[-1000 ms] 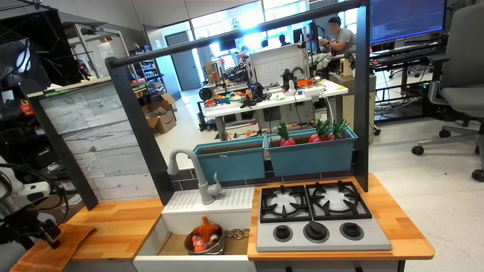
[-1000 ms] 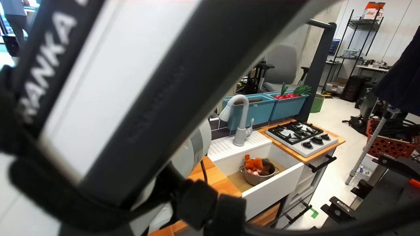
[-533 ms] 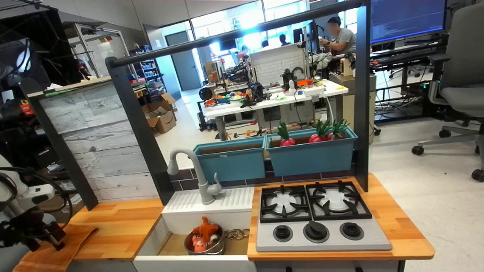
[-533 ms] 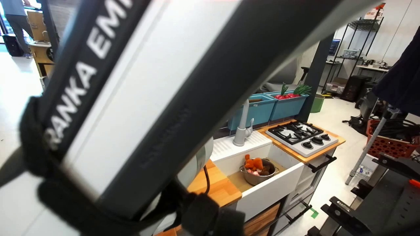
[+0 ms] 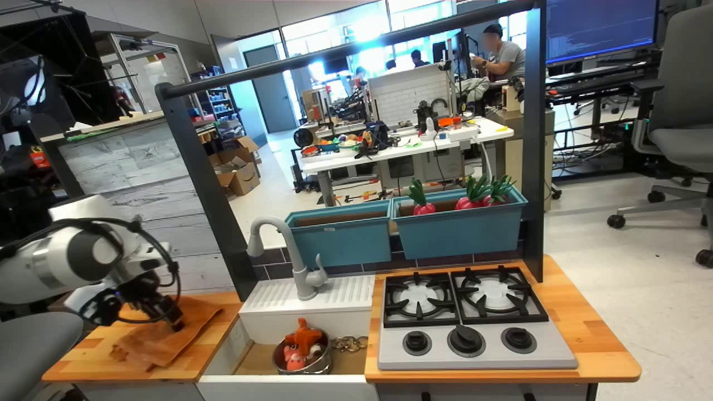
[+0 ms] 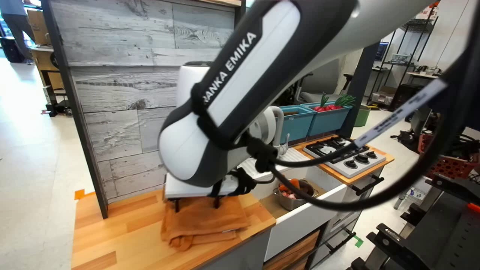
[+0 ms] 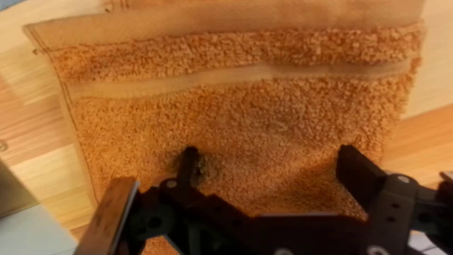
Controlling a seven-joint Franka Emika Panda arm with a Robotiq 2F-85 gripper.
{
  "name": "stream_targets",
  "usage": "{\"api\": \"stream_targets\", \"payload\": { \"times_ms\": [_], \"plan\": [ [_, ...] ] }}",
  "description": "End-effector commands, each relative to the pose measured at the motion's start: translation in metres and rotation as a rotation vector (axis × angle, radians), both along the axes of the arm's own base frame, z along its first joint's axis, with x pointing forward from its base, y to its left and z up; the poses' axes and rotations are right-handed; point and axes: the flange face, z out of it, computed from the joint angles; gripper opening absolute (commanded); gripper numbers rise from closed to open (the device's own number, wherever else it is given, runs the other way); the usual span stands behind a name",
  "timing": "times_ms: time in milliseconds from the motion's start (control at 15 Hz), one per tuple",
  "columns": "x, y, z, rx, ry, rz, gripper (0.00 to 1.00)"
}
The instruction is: Put the toys inside the pot in the sink and then wipe the counter with the towel
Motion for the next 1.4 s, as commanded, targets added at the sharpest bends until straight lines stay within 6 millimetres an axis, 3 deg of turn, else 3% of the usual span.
{"api": "stream_targets", "payload": {
  "times_ms": [0,67,200,533,733,867,1000,1333],
  "plan": [
    [0.024,-0.043,-0.007,-0.002,0.028,-0.193,1.00],
    [0.024,-0.045,-0.008,0.003,0.043,-0.216,1.00],
    [0.013,-0.020,-0.007,0.026,0.083,-0.189,1.00],
    [-0.056,0.102,-0.021,0.092,0.144,0.046,1.00],
    [-0.078,0.144,-0.019,0.082,0.143,0.111,1.00],
    [-0.069,0.140,-0.012,0.078,0.125,0.101,1.00],
    [-0.051,0.111,-0.004,0.070,0.100,0.052,1.00],
    [0.011,-0.003,0.003,0.026,0.035,-0.159,1.00]
  ]
}}
